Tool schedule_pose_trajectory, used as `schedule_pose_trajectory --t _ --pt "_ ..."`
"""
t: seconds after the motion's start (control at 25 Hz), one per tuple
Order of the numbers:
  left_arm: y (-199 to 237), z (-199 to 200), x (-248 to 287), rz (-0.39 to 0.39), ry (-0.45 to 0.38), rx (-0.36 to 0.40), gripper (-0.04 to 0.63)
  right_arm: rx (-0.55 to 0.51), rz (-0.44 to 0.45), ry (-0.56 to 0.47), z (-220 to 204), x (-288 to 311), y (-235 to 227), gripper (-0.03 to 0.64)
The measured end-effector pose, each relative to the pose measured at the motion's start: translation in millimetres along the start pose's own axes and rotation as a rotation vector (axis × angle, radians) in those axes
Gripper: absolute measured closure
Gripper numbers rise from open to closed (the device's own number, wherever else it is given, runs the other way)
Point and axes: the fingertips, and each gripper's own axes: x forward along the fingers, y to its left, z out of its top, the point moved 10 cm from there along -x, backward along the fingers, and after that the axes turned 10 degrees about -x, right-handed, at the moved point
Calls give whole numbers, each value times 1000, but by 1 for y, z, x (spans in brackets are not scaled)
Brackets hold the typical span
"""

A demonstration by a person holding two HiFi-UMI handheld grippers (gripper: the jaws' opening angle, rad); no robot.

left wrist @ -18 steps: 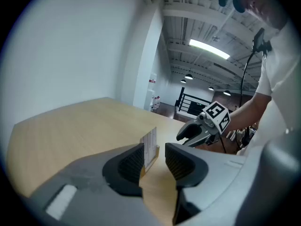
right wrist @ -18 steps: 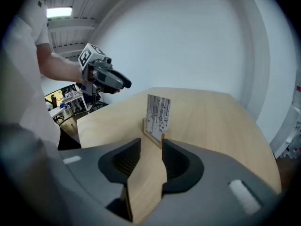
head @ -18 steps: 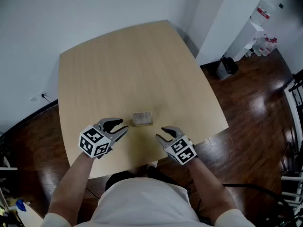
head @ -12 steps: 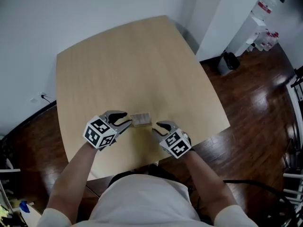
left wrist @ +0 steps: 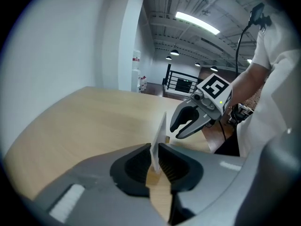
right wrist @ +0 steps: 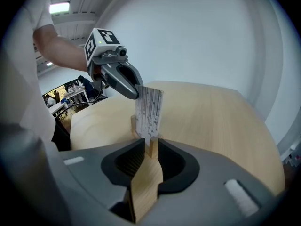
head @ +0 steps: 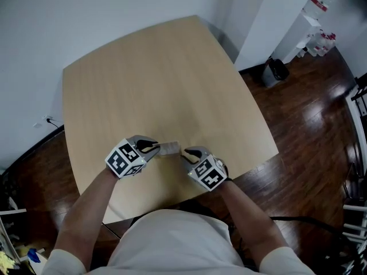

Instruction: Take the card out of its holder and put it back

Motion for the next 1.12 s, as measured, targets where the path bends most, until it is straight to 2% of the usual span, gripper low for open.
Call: schedule_pose_trajectory --t 0.44,1.12 --pt "2 6 2 -100 -6 23 578 34 8 -4 -10 -4 -1 526" --pt "11 29 -27 -147 -66 44 580 52 -1 3 -11 0 -5 526"
